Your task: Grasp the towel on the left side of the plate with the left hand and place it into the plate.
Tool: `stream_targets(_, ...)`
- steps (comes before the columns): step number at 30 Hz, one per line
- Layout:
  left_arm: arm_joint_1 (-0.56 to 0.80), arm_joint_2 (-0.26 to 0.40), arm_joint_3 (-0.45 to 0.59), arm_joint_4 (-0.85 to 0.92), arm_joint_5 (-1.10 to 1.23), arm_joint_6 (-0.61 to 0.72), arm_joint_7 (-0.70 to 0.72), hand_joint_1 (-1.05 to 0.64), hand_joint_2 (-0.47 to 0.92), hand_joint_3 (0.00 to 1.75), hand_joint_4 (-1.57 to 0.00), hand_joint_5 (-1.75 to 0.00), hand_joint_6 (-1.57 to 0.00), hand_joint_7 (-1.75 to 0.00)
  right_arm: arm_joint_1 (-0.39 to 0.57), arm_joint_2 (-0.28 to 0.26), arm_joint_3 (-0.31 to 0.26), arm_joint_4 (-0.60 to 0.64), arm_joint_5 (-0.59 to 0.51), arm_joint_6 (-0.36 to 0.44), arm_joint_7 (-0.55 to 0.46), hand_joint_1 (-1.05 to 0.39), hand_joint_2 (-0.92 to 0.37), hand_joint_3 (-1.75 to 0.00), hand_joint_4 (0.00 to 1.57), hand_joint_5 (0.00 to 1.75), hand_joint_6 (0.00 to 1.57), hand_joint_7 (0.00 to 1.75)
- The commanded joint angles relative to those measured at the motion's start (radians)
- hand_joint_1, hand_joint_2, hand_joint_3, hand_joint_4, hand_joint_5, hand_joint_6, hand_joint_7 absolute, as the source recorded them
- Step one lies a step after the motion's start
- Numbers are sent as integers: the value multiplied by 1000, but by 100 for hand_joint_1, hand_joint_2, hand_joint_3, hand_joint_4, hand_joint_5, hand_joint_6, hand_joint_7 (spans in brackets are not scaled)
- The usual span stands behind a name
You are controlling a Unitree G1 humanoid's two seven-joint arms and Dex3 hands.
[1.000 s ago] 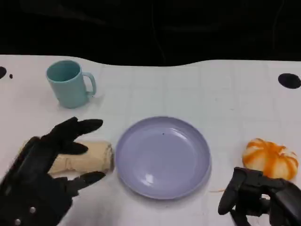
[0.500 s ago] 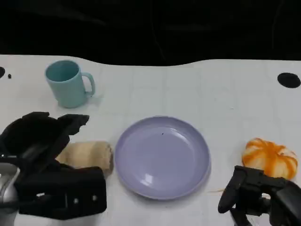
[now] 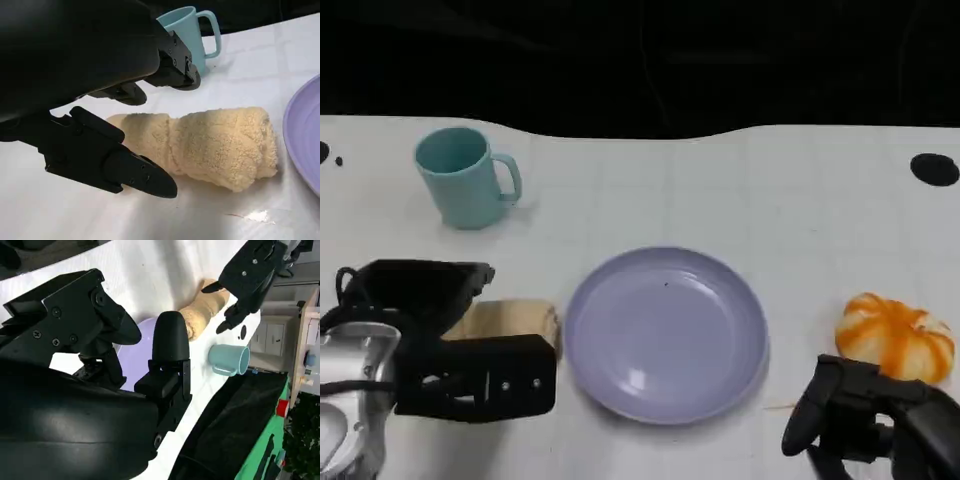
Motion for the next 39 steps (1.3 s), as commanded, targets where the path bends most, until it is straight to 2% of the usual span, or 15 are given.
stream_targets(1, -78, -39, -51, 230, 13, -22, 68, -54, 88, 1, -45, -10, -35, -1, 7, -9, -4, -21, 6, 1, 0, 0, -55, -117, 74, 175, 61, 149)
stream_targets(6, -116, -63, -89, 399, -1, -88, 149, -41, 92, 3, -55, -10, -39, -2, 10, -10, -2, -21, 0, -5, -3, 0, -55, -116, 75, 175, 61, 149)
stream_targets(9, -121, -75, -82, 469, -25, -135, 247, -31, 92, 7, -71, -17, -52, -6, 10, -8, -1, -19, 2, -9, -2, -1, -55, -116, 75, 175, 62, 148)
stream_targets(10, -122, -76, -78, 484, -35, -150, 276, -28, 92, 11, -70, -49, -64, -4, 10, -7, -1, -19, 3, -8, -3, -2, -55, -116, 75, 175, 62, 148)
stream_targets(11, -121, -75, -73, 499, -45, -170, 307, -27, 92, 12, -63, -71, -68, -3, 10, -6, -1, -18, 5, -7, -3, -2, -55, -116, 75, 175, 62, 148)
stream_targets(12, -122, -74, -67, 520, -58, -194, 341, -26, 92, 16, -64, -85, -77, -4, 10, -4, -1, -18, 9, -4, -3, -2, -55, -116, 75, 175, 62, 148)
stream_targets(13, -124, -72, -62, 542, -72, -221, 376, -24, 92, 22, -73, -96, -92, -9, 9, -3, -1, -18, 10, -1, -3, -1, -56, -116, 75, 175, 62, 147)
stream_targets(14, -125, -69, -55, 567, -86, -254, 418, -23, 92, 21, -80, -108, -103, -12, 9, -4, 0, -18, 10, 1, -3, -1, -56, -116, 75, 175, 62, 147)
stream_targets(16, -129, -61, -54, 613, -96, -309, 496, -22, 92, 12, -81, -147, -119, -16, 9, -4, -1, -19, 11, 2, -3, -1, -56, -116, 75, 175, 62, 147)
stream_targets(17, -130, -57, -54, 630, -98, -333, 531, -20, 91, 12, -84, -163, -98, -85, 9, -3, -1, -18, 12, 2, -4, -1, -56, -116, 75, 175, 62, 147)
stream_targets(18, -131, -54, -54, 639, -99, -350, 553, -19, 92, 12, -85, -169, -81, -127, 9, -3, -2, -18, 11, 2, -4, -1, -56, -116, 75, 175, 62, 147)
stream_targets(19, -131, -51, -54, 642, -100, -359, 567, -19, 92, 18, -85, -172, -69, -155, 9, -4, -2, -18, 10, 1, -4, -1, -56, -116, 75, 175, 62, 147)
stream_targets(22, -124, -43, -43, 613, -102, -371, 598, -19, 92, 23, -84, -174, -61, -173, 6, -8, -2, -19, 6, 2, -2, -3, -56, -115, 75, 175, 62, 146)
stream_targets(32, -45, -19, 46, 375, -138, -314, 580, -20, 87, 23, -86, -175, -59, -175, -1, -7, -2, -16, 5, 7, -4, -2, -56, -115, 75, 175, 63, 146)
stream_targets(39, -13, -21, 73, 190, -129, -210, 495, -21, 88, 25, -84, -175, -55, -175, 0, -11, -4, -18, -1, 4, -5, -2, -56, -114, 75, 175, 64, 145)
